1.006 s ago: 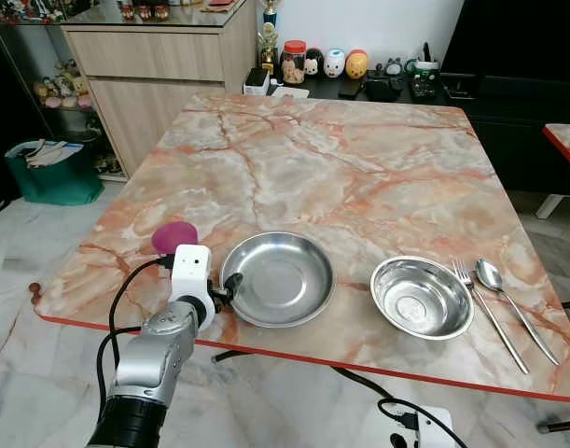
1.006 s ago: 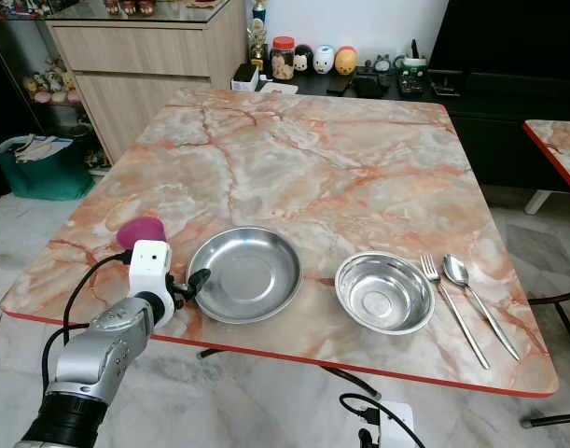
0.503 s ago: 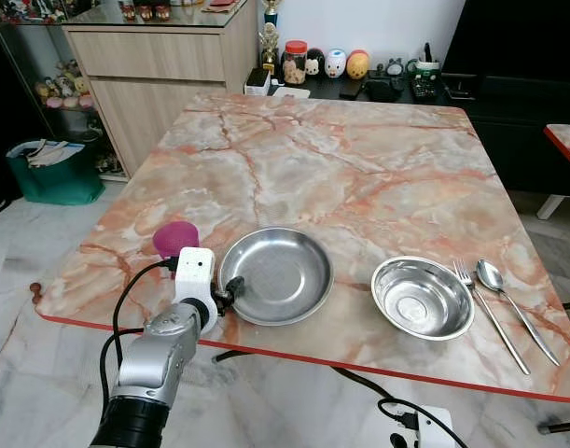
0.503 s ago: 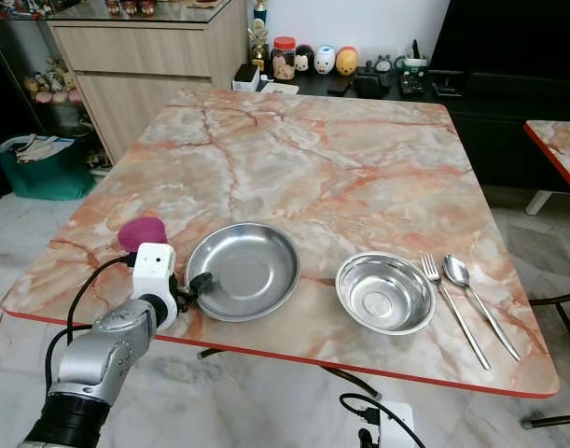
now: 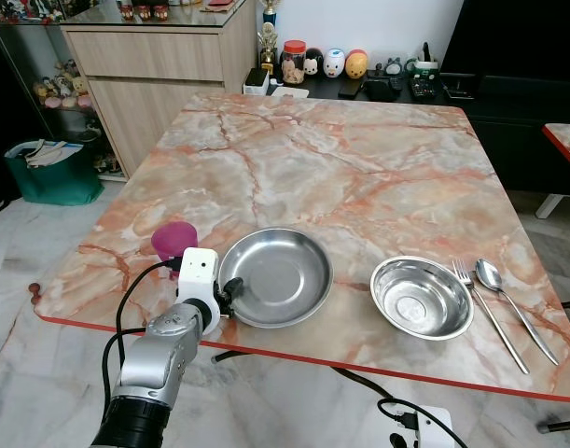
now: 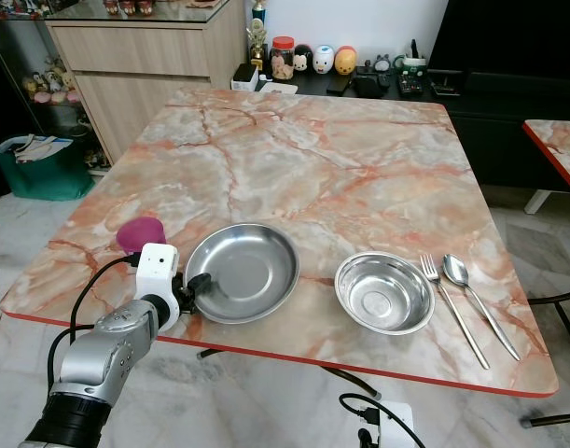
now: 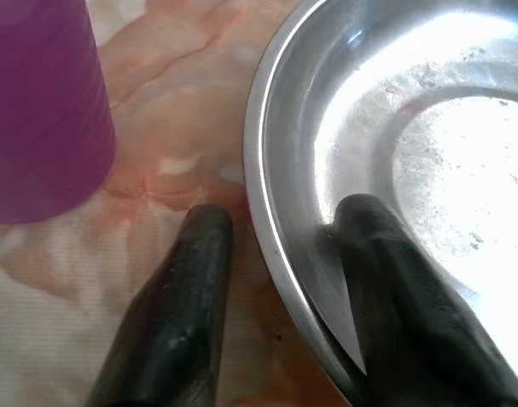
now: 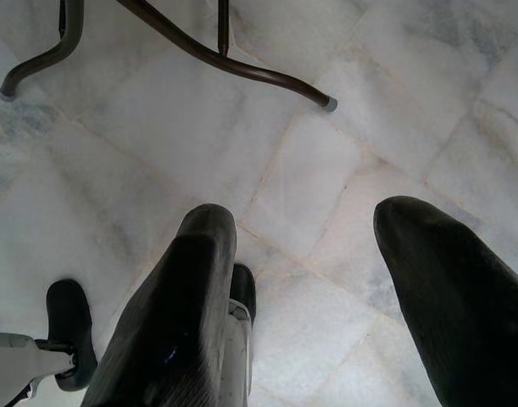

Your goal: Setting the table

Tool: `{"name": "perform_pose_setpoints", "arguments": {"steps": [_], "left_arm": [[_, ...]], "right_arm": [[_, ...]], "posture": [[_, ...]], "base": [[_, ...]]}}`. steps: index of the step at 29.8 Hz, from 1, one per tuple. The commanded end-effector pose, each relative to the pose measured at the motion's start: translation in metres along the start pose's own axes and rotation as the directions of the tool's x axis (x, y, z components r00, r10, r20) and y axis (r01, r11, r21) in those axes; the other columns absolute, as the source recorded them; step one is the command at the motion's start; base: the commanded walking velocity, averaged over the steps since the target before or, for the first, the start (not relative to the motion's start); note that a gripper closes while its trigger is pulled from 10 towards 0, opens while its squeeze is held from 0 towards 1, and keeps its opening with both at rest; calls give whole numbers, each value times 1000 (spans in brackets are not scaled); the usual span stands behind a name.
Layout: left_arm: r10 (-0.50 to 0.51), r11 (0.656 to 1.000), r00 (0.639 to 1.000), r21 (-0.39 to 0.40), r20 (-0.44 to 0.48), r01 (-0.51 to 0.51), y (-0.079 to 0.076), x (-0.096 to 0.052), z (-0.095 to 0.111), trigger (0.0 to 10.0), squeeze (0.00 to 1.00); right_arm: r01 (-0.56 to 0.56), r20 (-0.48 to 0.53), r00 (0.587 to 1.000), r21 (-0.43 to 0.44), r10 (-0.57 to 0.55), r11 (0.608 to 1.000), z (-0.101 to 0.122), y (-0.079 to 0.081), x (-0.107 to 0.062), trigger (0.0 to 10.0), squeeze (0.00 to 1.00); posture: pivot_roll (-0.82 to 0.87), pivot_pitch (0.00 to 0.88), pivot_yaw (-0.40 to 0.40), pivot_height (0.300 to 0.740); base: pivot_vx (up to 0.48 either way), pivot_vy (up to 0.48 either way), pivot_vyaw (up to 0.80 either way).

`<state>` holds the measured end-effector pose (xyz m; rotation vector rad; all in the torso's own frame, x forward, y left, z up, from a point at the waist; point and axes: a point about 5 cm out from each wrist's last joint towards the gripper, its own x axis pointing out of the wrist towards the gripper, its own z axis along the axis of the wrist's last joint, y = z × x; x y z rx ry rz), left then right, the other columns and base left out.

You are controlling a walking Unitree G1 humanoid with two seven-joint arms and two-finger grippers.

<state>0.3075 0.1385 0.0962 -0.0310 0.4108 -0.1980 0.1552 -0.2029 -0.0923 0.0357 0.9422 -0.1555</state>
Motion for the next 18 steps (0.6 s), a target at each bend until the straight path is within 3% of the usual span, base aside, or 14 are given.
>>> {"name": "perform_pose_setpoints", "arguments": {"steps": [1,18], "left_arm": [[2,1000,1000,13,-18,-2,1,0,-2,0,0],[5,1000,1000,8,-3,-5,1,-1,1,0,0]], "right_arm": [[1,-5,1000,-5,-1,1000,0,-2,0,10000,0],[-1,-4,1000,-11,1,1000,1,-2,0,10000,0]], "posture": [[132,0,-10,740],[135,0,-16,740]], "base": [[0,0,0],[0,0,0]]}}
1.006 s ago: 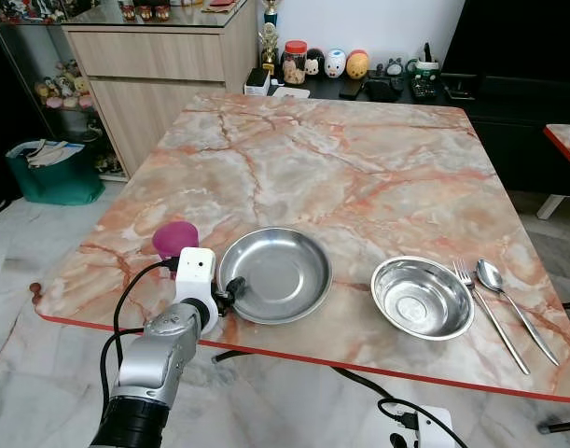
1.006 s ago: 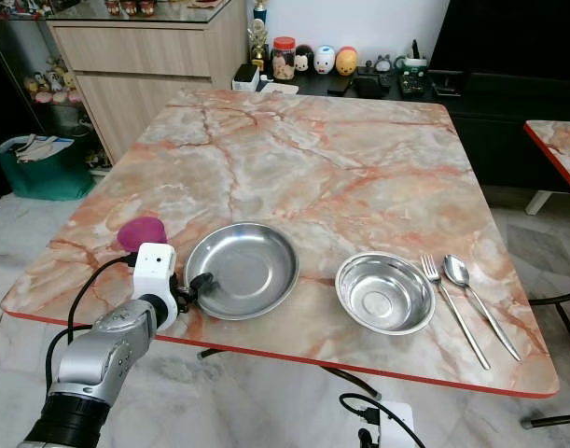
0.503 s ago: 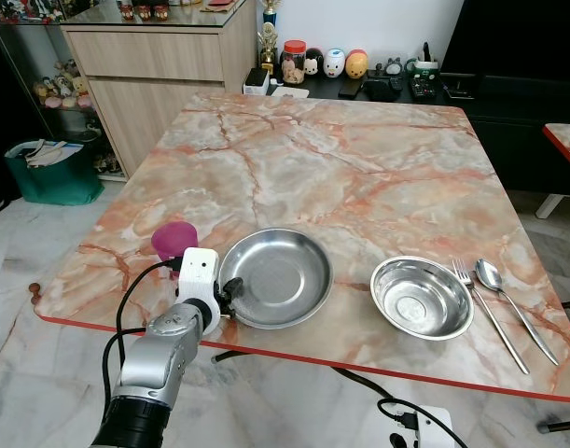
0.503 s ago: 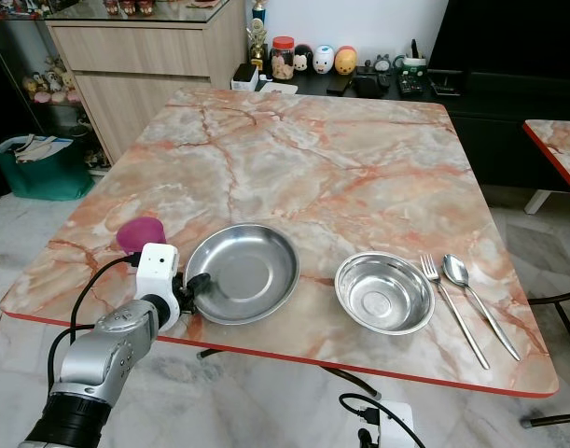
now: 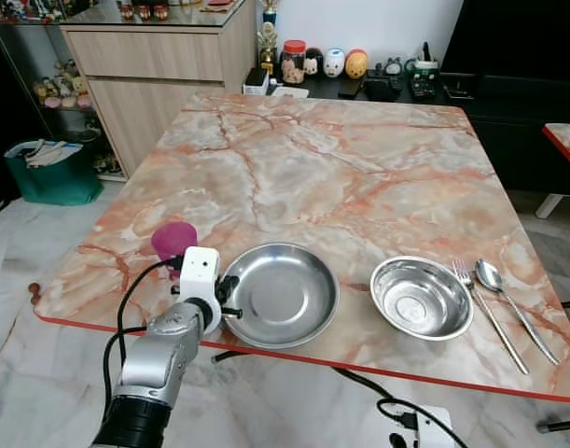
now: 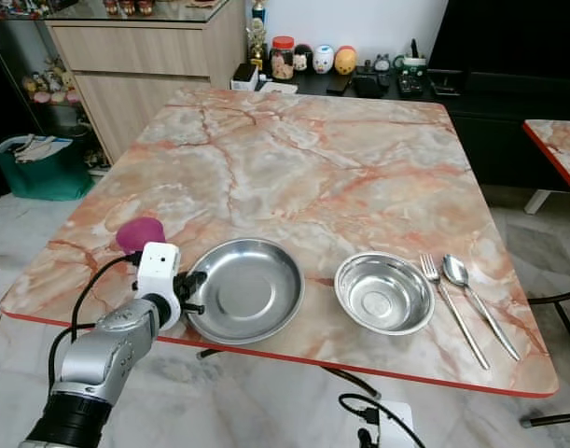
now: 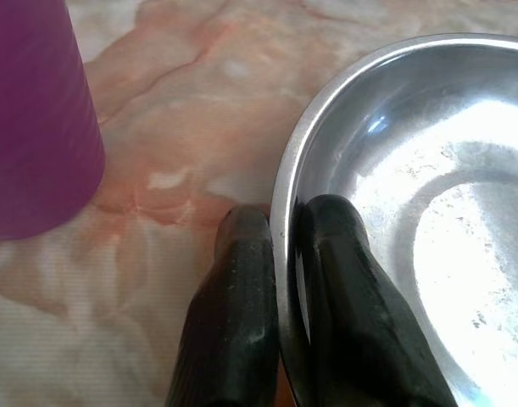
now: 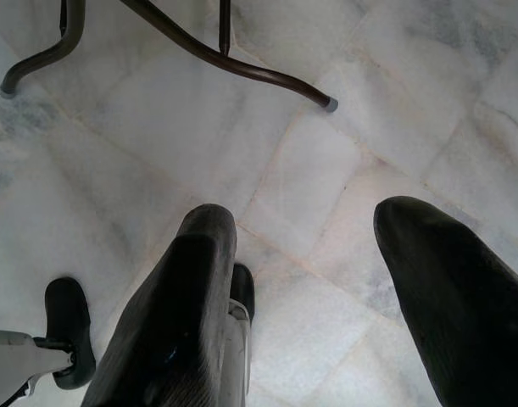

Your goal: Setting the table

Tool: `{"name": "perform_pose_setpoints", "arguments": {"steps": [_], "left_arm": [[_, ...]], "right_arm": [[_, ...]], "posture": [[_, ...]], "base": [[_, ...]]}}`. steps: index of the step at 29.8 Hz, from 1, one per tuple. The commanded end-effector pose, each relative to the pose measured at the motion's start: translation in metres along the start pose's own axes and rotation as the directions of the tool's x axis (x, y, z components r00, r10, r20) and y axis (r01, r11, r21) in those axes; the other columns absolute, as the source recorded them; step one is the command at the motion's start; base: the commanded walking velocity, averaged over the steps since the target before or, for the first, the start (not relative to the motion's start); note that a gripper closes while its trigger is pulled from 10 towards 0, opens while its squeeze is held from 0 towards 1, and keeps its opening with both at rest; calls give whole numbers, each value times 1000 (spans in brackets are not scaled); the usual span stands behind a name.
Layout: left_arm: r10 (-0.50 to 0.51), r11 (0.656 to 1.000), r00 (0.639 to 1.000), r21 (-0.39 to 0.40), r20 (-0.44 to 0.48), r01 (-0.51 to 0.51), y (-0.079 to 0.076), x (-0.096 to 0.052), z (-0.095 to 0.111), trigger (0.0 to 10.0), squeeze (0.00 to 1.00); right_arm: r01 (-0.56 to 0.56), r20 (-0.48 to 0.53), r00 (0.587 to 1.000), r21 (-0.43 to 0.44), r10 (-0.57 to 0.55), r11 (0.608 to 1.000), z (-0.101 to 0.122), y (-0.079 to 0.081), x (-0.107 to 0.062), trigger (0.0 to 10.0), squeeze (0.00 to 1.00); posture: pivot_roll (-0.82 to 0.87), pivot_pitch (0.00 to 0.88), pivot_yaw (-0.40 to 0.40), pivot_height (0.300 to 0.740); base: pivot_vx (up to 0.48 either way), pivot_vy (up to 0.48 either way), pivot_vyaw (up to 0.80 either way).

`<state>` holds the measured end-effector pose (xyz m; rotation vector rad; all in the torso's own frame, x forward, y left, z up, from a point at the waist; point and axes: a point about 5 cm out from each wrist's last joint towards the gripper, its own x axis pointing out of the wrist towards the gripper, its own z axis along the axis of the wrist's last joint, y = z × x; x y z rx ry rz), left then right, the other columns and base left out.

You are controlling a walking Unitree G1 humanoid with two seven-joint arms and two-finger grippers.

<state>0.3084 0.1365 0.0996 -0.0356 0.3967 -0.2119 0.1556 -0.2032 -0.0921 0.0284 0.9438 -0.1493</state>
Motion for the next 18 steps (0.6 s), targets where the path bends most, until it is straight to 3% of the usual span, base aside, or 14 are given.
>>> {"name": "perform_pose_setpoints", "arguments": {"steps": [1,13,14,15,17,18], "left_arm": [[19,1000,1000,8,-16,-19,3,-1,-3,0,0],[12,1000,1000,-28,17,-11,2,-3,0,0,0],[-18,998,998,-64,55,22,-1,-4,4,0,0],[-32,996,996,-82,80,38,-2,-5,7,2235,0],[-39,995,995,-92,96,48,-3,-6,9,2235,0],[-52,988,988,-136,143,72,-5,-8,16,10000,0]], "right_arm": [[1,-3,1000,-2,-1,1000,1,-2,0,10000,0],[-1,-5,1000,-10,1,1000,1,-2,0,10000,0],[0,-5,1000,-11,0,1000,1,-2,0,10000,0],[0,-5,1000,-11,0,1000,1,-3,0,10000,0],[0,-5,1000,-11,0,1000,1,-3,0,10000,0],[0,-5,1000,-12,0,1000,0,-3,0,10000,0]], "posture": [[135,0,-16,740],[133,0,-18,740],[133,0,-19,740],[132,0,-19,740],[132,0,-19,740],[133,0,-22,740]], "base": [[0,0,0],[0,0,0],[0,0,0],[0,0,0],[0,0,0],[0,0,0]]}}
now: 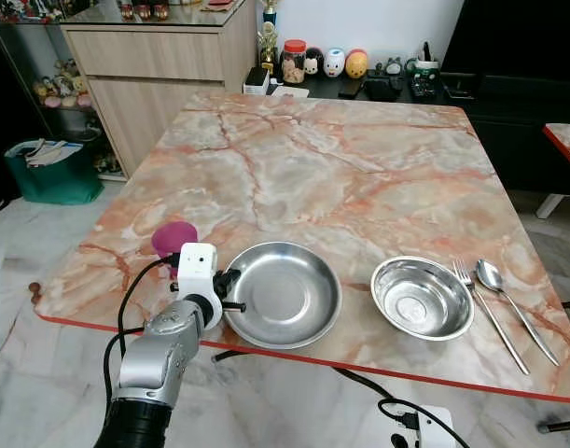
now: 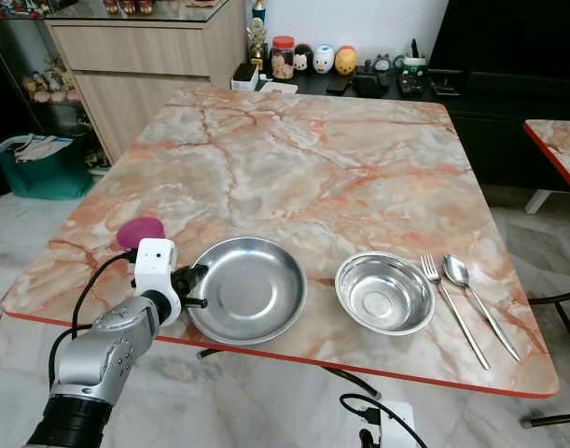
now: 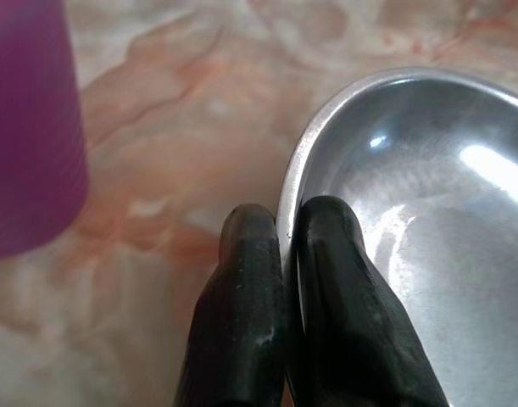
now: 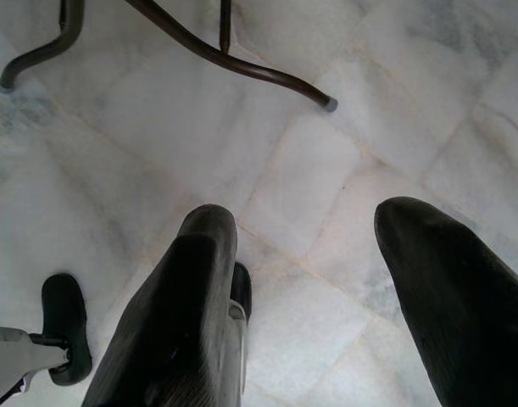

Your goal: Setting the table

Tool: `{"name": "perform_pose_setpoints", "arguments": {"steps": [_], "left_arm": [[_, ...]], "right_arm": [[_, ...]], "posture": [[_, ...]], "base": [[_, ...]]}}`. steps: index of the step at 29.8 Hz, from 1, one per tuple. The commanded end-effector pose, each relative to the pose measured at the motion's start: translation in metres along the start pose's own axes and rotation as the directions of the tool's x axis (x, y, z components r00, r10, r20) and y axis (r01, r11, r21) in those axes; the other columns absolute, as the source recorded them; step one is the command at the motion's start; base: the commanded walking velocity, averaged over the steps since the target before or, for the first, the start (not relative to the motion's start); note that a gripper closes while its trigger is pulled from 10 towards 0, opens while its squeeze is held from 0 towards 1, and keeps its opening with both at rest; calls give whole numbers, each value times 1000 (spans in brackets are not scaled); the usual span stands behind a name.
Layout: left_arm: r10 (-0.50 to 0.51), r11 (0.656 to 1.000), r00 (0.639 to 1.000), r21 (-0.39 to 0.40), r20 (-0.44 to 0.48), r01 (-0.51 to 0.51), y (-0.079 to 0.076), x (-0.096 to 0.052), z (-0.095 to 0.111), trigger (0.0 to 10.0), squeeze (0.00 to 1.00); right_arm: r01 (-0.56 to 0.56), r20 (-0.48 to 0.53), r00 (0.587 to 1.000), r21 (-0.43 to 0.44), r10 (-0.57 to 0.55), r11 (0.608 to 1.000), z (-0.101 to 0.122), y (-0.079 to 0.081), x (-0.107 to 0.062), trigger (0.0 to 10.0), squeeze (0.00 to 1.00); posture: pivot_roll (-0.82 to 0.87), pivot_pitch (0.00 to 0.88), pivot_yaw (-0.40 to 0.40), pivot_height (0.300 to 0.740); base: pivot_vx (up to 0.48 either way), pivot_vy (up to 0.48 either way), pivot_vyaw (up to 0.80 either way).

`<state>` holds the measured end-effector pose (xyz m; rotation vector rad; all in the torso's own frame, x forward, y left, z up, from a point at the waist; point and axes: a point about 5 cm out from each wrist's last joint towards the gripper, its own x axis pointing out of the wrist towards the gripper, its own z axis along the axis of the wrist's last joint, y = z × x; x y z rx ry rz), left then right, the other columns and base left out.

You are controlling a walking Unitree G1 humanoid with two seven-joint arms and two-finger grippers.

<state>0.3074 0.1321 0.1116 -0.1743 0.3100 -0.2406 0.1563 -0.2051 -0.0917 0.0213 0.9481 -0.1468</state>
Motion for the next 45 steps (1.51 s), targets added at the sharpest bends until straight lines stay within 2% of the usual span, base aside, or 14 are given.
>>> {"name": "perform_pose_setpoints", "arguments": {"steps": [1,8,18,25,32,45], "left_arm": [[-14,999,998,-37,58,16,-1,-3,8,10000,0],[-8,997,999,-71,50,11,0,-3,6,10000,0],[3,998,991,-68,136,7,-3,-2,21,10000,0],[-6,989,981,-142,196,35,-6,-4,32,10000,0],[-2,982,962,-179,271,53,-9,-3,43,10000,0],[-19,960,935,-254,354,115,-20,-3,57,10000,0]], "right_arm": [[-2,-2,1000,-6,2,1000,-1,-1,0,10000,0],[-5,-3,1000,-13,5,1000,-1,-2,0,10000,0],[-6,-2,1000,-17,6,1000,0,-3,0,10000,0],[-7,-2,1000,-20,7,1000,1,-3,0,10000,0],[-14,-2,1000,-35,14,999,3,-4,0,10000,0],[-19,-5,1000,-44,18,999,2,-5,0,10000,0]], "posture": [[134,0,-22,740],[133,0,-26,740],[131,0,-31,740],[133,0,-38,740],[134,0,-44,740],[128,0,-48,740]], "base": [[0,0,0],[0,0,0],[0,0,0],[0,0,0],[0,0,0],[0,0,0]]}}
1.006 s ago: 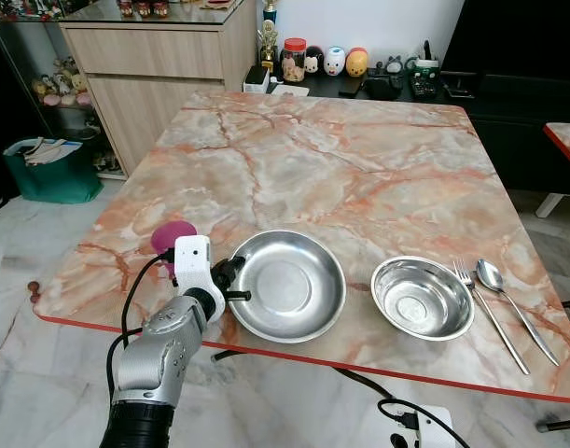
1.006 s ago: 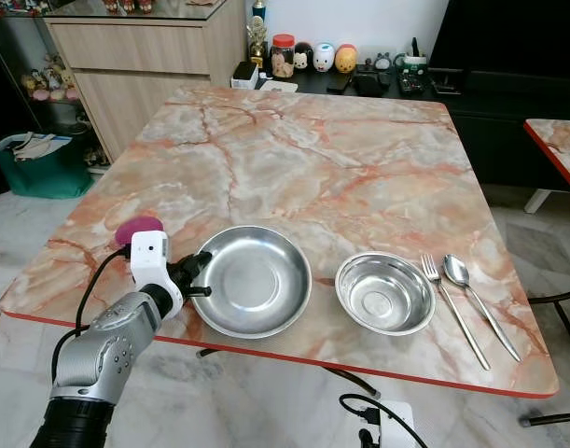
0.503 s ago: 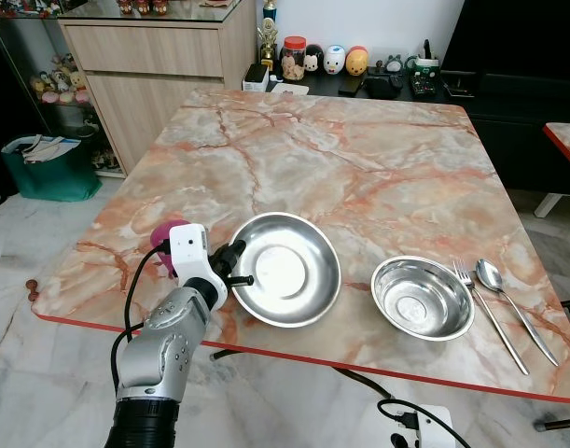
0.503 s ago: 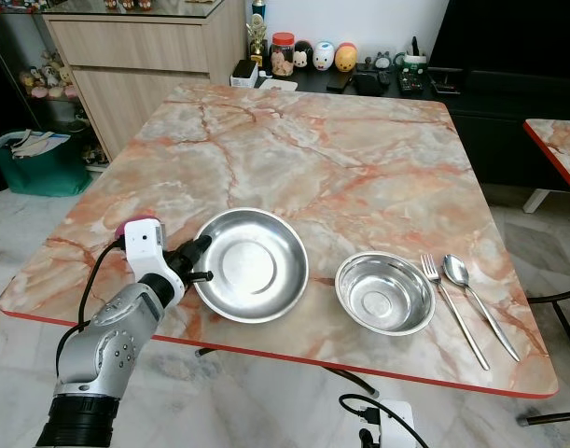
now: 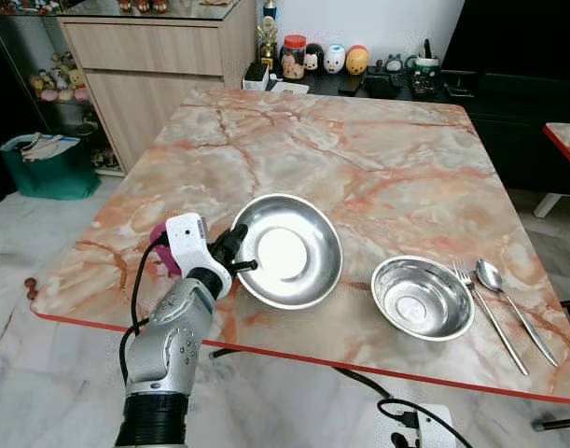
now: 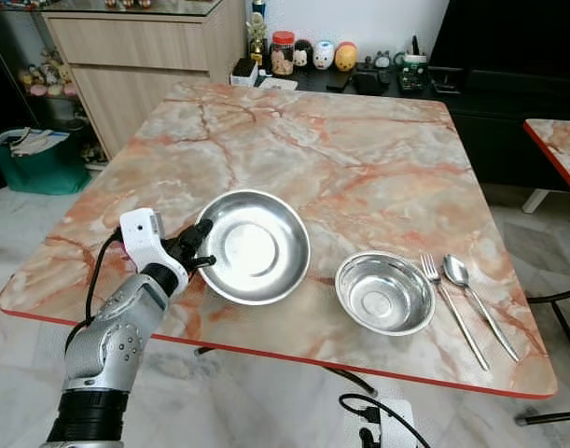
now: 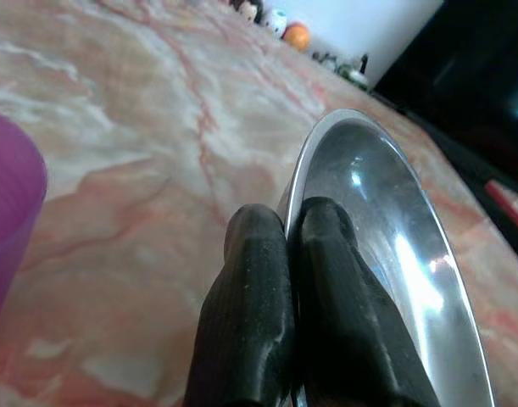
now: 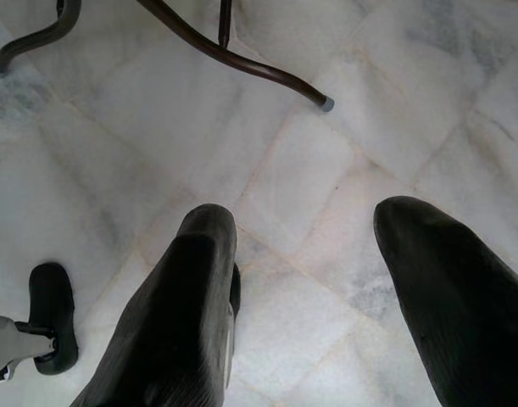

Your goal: Setting the table

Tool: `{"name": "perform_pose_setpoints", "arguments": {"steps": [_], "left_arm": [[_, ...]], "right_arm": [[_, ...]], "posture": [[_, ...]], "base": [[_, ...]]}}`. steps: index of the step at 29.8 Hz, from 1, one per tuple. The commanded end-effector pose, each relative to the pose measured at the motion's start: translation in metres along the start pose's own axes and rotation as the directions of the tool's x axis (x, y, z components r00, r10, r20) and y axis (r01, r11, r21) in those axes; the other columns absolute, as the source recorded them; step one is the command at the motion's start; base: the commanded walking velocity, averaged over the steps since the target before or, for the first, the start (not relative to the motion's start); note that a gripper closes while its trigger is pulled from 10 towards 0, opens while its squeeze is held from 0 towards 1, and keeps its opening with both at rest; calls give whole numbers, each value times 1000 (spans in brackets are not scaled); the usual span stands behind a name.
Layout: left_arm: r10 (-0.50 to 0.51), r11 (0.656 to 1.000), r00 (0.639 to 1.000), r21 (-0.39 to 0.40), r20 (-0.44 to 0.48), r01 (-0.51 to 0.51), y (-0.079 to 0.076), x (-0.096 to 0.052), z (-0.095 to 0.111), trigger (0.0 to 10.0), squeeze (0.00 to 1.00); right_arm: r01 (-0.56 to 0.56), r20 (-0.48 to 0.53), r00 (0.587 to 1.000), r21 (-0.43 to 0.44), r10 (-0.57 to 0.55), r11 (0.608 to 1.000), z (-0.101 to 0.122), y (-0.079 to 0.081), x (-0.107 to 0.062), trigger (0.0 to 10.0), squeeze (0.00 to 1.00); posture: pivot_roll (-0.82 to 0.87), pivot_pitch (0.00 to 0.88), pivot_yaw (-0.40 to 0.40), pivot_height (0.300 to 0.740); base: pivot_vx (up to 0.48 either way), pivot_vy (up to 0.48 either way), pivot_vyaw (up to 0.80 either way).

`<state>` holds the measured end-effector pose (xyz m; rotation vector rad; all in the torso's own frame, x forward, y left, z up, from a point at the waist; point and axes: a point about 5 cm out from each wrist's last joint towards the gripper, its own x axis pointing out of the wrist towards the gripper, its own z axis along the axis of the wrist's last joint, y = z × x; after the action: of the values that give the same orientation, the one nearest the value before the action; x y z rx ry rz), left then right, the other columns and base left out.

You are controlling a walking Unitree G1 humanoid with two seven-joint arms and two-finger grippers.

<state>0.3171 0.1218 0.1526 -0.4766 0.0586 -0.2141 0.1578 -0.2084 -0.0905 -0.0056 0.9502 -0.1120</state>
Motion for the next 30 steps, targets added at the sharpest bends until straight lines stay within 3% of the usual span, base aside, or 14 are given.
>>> {"name": "perform_pose_setpoints", "arguments": {"steps": [1,4,11,18,23,30], "left_arm": [[-41,999,996,-9,79,42,-10,2,16,10000,0],[-46,998,993,-33,104,50,-12,3,20,10000,0],[-23,977,987,-207,162,56,-11,1,32,10000,0],[-64,960,971,-253,229,123,-15,-8,47,10000,0],[-15,958,971,-274,237,82,-3,-17,51,10000,0],[12,955,973,-290,232,58,0,-22,49,10000,0]], "right_arm": [[-1,-5,1000,-6,1,1000,0,-1,0,10000,0],[0,-4,1000,-6,0,1000,0,-1,0,10000,0],[-3,-7,1000,-8,3,1000,-2,-1,-1,10000,0],[-1,-10,1000,-6,0,1000,-3,-2,-1,10000,0],[4,-12,1000,-2,-4,1000,-3,-3,-1,10000,0],[17,-13,1000,14,-17,1000,-2,-5,-1,10000,0]], "posture": [[128,0,-48,740],[128,0,-48,740],[127,0,-51,740],[128,0,-49,740],[129,0,-54,740],[134,0,-66,740]], "base": [[0,0,0],[0,0,0],[0,0,0],[0,0,0],[0,0,0],[0,0,0]]}}
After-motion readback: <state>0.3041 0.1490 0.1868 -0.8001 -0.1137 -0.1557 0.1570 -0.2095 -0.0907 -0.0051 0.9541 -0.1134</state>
